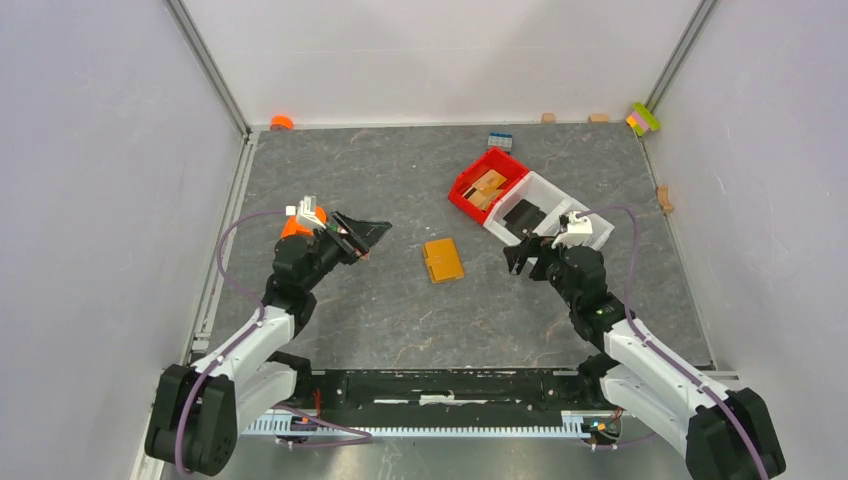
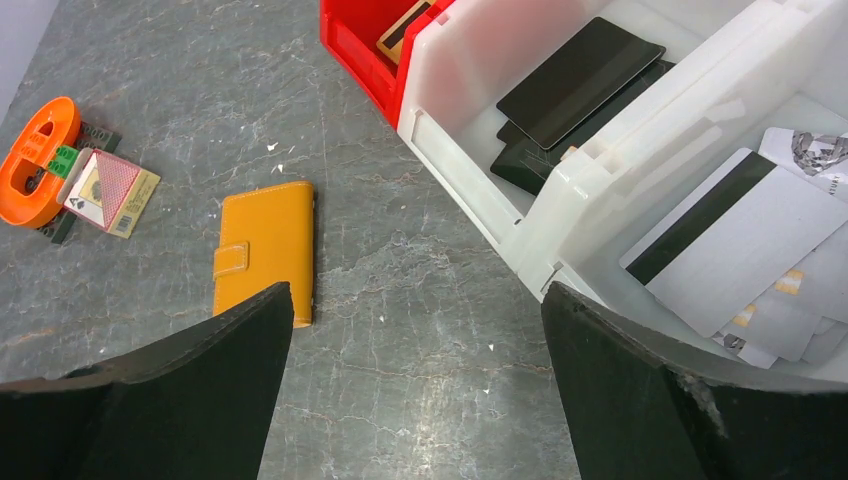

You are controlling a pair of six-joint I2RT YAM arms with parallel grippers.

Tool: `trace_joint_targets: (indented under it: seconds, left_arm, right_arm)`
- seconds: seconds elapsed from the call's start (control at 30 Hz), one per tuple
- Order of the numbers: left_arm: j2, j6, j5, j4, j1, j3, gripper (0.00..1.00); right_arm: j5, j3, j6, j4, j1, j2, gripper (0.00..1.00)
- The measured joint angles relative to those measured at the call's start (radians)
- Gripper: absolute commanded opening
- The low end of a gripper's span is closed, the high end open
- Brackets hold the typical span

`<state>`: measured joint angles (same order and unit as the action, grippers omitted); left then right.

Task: Take the credit cards out of the card holder
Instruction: Pick up the card holder from the center of the board.

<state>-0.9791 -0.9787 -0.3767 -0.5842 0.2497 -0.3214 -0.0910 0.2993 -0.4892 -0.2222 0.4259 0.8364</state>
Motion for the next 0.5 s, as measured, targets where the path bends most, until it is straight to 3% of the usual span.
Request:
trace_joint_targets:
  seconds: [0.33, 0.5]
  left_arm:
    - [-0.044, 0.026, 0.001, 0.07, 0.047, -0.073, 1.0]
    - [-0.16, 0.05, -0.004, 0.143, 0.096, -0.163, 0.98]
  right_arm:
    - [-0.016, 0.026, -0.008, 0.036, 0.0, 0.031, 0.98]
    - [0.085, 0.056, 0.018, 0.027, 0.0, 0.119, 0.98]
